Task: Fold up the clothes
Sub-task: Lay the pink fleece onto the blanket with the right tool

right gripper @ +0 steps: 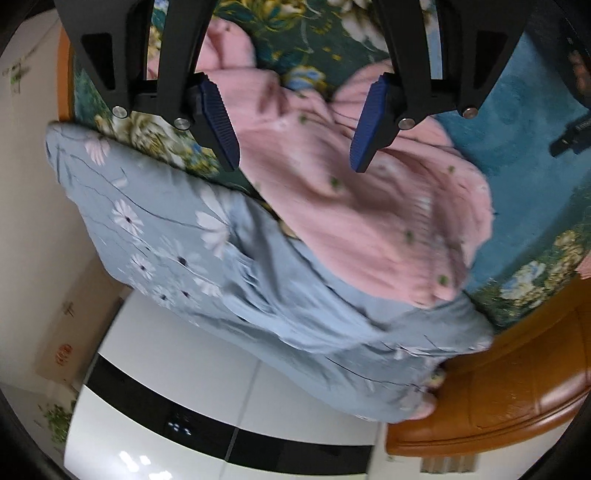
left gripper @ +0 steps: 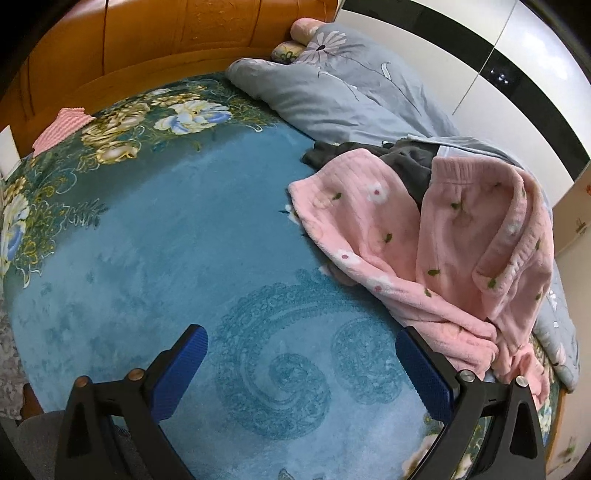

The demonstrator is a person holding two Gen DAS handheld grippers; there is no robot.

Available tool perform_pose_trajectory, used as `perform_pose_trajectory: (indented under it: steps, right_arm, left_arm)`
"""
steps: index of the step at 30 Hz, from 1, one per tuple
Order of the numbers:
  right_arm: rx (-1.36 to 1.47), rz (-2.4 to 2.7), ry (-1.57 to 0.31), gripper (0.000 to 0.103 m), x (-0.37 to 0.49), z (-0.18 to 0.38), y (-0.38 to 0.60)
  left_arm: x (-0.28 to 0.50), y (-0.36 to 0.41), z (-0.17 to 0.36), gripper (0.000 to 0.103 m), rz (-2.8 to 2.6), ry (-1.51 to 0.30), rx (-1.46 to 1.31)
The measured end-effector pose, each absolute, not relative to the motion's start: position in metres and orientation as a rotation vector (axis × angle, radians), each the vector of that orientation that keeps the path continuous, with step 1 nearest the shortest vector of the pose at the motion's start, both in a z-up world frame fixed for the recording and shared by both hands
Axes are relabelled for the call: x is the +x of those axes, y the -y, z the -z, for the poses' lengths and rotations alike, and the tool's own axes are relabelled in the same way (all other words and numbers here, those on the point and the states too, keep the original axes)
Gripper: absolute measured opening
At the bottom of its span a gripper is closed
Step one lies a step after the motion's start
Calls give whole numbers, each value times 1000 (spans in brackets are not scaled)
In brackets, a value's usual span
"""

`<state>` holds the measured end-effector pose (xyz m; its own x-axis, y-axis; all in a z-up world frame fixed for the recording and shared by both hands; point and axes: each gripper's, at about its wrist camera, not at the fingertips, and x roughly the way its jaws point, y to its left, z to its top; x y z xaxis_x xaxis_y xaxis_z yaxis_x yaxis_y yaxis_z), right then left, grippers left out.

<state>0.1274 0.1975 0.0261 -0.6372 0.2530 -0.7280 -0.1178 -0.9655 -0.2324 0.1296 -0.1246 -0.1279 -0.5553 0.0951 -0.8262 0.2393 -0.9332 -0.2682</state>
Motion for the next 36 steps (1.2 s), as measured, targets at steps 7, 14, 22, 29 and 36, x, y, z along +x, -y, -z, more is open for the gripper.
perform_pose_trajectory:
  steps: [7, 14, 22, 29, 36]
  right_arm:
    - [-1232, -2681, 297, 63, 111, -18, -180]
    - [-1372, -2692, 60, 63, 55, 28, -188]
    - [-1321, -2800, 30, 63, 4, 39, -132]
    - [-1121, -2680, 63, 30, 0, 42, -137]
    - [-1000, -2791, 192, 25, 53, 4, -156]
  left_arm:
    - [127, 121, 133, 103, 2633, -534, 1463]
    - [126, 123, 132, 103, 2622, -527, 1463]
    - [128, 134, 125, 103, 2614, -527, 1425]
    - [131, 146, 114, 103, 2616, -520, 1383]
    - [104, 135, 100, 103, 2703, -548, 1392]
